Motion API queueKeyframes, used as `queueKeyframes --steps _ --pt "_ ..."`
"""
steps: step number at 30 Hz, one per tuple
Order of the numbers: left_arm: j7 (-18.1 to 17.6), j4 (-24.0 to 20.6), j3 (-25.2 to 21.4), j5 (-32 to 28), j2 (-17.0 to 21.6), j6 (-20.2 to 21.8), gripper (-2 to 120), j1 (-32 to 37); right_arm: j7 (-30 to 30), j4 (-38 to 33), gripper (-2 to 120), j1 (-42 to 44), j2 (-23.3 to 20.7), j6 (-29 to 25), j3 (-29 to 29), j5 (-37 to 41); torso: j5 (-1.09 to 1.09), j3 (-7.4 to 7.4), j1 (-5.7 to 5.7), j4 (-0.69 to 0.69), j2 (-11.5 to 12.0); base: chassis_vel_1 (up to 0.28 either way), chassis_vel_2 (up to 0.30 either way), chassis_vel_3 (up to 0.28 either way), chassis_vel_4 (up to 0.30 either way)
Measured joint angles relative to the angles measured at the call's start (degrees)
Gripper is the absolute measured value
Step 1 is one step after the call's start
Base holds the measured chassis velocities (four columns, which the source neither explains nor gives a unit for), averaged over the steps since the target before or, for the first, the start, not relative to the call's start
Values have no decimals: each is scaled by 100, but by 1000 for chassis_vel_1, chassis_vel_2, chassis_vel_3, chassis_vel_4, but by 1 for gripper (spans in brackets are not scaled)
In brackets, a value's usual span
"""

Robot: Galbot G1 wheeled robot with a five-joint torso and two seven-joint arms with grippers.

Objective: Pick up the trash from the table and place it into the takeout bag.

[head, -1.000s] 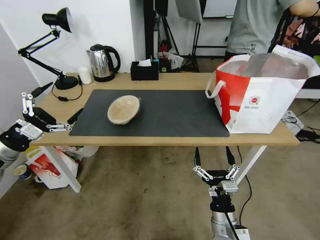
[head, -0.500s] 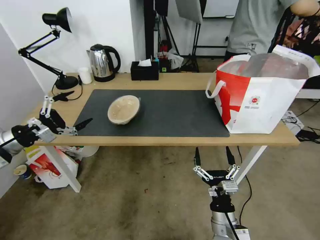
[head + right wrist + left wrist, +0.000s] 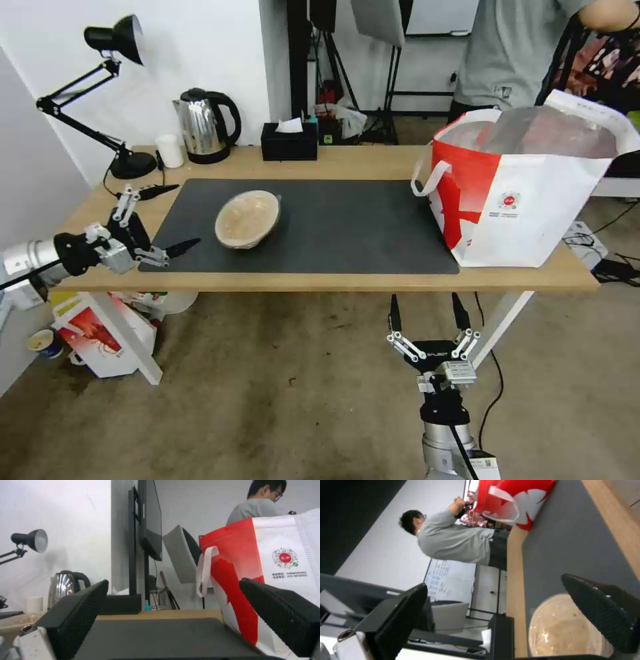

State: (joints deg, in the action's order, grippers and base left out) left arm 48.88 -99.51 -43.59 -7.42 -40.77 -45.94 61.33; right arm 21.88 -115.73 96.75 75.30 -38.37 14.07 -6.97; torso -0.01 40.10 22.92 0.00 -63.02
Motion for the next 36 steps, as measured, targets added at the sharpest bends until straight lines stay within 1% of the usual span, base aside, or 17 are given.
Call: queueKeyframes --steps 3,5,6,9,13,22,36 --pt "20 44 124 0 39 1 100 -76 0 0 100 0 0 0 0 0 0 0 0 0 0 0 0 0 0" --pt "81 179 342 -21 120 4 100 -254 0 0 100 0 1 0 0 0 0 0 0 1 0 0 0 0 0" --pt "81 179 342 -21 120 4 100 -254 0 0 100 0 1 0 0 0 0 0 0 1 0 0 0 0 0" --pt "215 401 573 -109 217 6 100 -515 -1 0 100 0 0 0 0 0 0 0 0 0 0 0 0 0 0" --pt "292 569 751 -155 270 9 100 -701 0 0 100 -1 0 0 0 0 0 0 0 0 -1 0 0 0 0" --pt "417 738 870 -154 260 13 100 -835 0 0 100 0 0 0 0 0 0 0 0 0 -1 0 0 0 0" --pt "485 809 956 -143 271 16 100 -954 0 0 100 0 0 0 0 0 1 0 0 0 -1 0 0 0 0"
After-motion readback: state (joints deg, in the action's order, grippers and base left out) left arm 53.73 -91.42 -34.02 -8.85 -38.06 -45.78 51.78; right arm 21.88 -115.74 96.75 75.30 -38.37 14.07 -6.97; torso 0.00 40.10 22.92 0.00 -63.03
